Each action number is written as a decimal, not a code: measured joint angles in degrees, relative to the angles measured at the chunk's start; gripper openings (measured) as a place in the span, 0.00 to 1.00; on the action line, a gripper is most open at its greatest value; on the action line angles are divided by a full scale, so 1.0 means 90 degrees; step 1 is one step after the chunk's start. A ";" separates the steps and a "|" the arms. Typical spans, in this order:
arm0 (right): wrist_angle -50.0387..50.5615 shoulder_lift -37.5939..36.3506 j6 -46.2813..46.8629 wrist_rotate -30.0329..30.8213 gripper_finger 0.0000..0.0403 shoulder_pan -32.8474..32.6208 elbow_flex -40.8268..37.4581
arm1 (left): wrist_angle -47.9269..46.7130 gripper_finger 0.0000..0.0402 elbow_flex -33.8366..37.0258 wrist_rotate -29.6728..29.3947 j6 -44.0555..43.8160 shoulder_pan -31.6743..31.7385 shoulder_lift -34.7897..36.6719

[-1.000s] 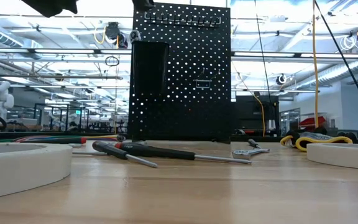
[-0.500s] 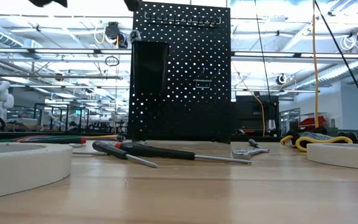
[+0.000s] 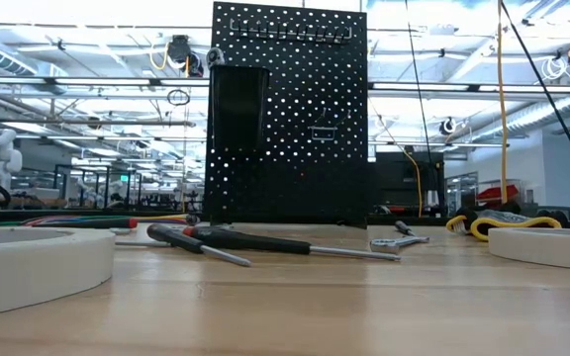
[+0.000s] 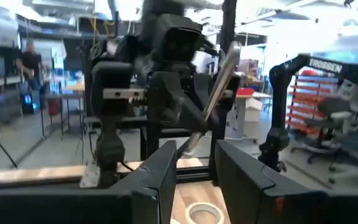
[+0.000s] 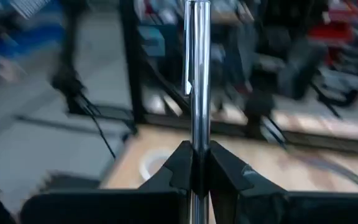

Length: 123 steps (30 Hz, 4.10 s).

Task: Hang tools onto peg board
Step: Put the magnet pick up tool into the peg board, then put the wrench into the peg board

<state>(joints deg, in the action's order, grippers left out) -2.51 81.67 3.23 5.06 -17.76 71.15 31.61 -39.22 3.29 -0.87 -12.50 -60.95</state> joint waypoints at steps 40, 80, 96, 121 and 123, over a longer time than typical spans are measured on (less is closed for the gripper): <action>-0.4036 0.0707 0.1301 -0.1026 0.05 0.0705 -0.1598 | 0.1438 0.56 -0.0828 0.0111 -0.0529 -0.0033 -0.1610; -0.1743 -0.0577 0.0924 0.0300 0.39 0.1431 -0.1593 | -0.1357 0.05 -0.1021 -0.3607 0.0986 0.0470 0.0020; -0.0949 -0.0731 0.0400 0.0597 0.36 0.1514 -0.1593 | -0.1485 0.05 -0.1022 -0.3037 0.0505 0.2669 0.0027; -0.0628 -0.0731 0.0071 0.0592 0.36 0.1726 -0.1593 | -0.1477 0.25 -0.1022 -0.3128 -0.0297 0.2804 -0.0391; -0.0594 -0.0731 0.0072 0.0592 0.36 0.1729 -0.1593 | -0.1555 0.25 -0.1022 -0.3270 -0.0354 0.2804 -0.0258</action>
<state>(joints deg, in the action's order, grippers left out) -7.85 75.09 3.88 10.39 -2.20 56.82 17.61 -48.42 -26.14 -4.05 12.73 -63.28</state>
